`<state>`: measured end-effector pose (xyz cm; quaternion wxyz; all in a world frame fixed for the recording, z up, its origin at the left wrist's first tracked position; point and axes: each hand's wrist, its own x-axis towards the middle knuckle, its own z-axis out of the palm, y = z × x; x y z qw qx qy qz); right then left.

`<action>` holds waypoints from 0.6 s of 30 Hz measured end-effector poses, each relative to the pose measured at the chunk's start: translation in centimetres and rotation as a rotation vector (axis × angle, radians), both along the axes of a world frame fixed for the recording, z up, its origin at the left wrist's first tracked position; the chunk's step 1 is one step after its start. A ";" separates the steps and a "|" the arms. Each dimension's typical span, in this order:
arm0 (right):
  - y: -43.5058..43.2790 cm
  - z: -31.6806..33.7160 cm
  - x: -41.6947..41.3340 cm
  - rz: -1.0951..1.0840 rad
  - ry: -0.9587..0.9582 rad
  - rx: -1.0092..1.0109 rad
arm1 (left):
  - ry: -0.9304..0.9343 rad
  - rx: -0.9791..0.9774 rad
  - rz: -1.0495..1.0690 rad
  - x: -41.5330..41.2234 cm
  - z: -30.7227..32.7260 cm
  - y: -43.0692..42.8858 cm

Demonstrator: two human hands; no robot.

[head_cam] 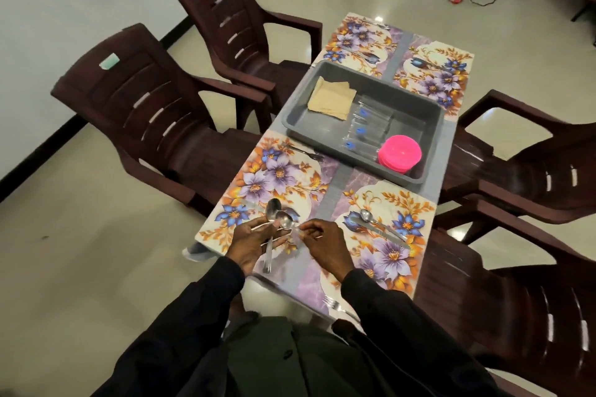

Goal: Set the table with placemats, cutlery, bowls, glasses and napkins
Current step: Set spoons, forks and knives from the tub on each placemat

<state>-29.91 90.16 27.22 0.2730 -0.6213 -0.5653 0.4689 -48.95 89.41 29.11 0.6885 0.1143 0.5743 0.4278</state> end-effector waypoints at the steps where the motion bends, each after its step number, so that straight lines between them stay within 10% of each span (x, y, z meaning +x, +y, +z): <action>1: 0.2 0.0 -0.8 -0.020 -0.010 0.004 | -0.031 0.002 0.003 -1.2 0.0 0.0; 18: 2.3 -2.2 -8.8 -0.438 -0.196 -0.101 | -0.061 0.021 -0.009 -20.4 -1.3 1.6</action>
